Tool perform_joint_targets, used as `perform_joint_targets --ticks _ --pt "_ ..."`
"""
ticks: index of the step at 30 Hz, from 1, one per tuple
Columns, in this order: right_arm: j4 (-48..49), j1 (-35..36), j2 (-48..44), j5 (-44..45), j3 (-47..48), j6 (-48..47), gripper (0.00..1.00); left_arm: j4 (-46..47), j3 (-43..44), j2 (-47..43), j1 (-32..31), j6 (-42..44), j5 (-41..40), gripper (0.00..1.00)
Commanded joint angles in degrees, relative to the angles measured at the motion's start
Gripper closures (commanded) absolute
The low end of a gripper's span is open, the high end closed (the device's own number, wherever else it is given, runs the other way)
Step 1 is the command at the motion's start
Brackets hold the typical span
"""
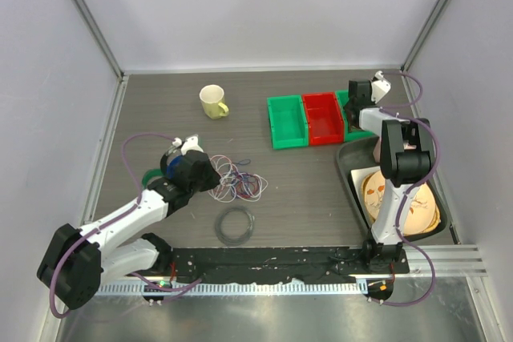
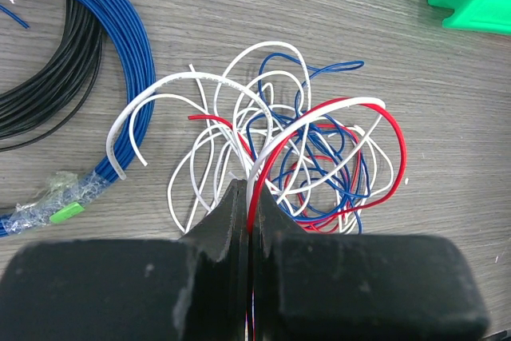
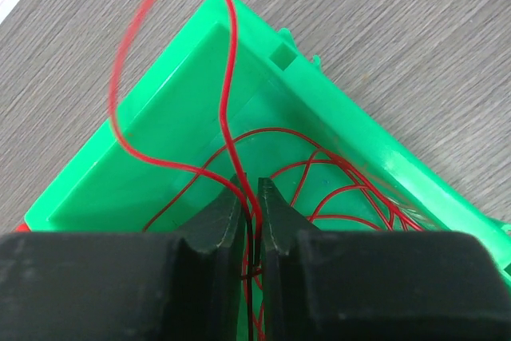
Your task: Untangle the cables
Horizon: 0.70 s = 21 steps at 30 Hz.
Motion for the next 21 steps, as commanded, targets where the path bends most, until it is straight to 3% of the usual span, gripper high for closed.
perform_joint_targets --ticks 1,7,12,14,18,19,21 --pt "-1.19 0.07 -2.78 -0.56 3.05 -1.00 0.80 2.42 -0.07 -0.17 -0.17 -0.23 0.71 1.00" --pt "-3.12 0.33 -8.14 -1.96 2.70 -2.85 0.67 3.73 -0.42 -0.52 -0.17 -0.32 1.86 1.00" --pt "-4.10 2.18 -13.06 -2.06 2.79 -6.01 0.47 4.27 0.36 0.62 -0.17 0.12 2.99 1.00" --pt "-6.90 3.67 -15.43 1.97 3.14 -7.67 0.36 4.35 0.45 0.62 -0.17 0.21 3.09 1.00" --pt "-8.31 6.92 -20.52 10.50 2.44 -11.46 0.26 3.74 0.98 0.53 -0.17 0.56 3.18 0.99" --pt "-8.23 7.53 -21.67 11.73 1.74 -12.42 0.17 3.74 1.24 0.53 -0.17 0.56 3.35 0.98" --pt "-8.40 9.73 -24.91 13.76 1.04 -15.49 0.16 3.74 1.42 0.62 -0.17 0.56 3.61 0.96"
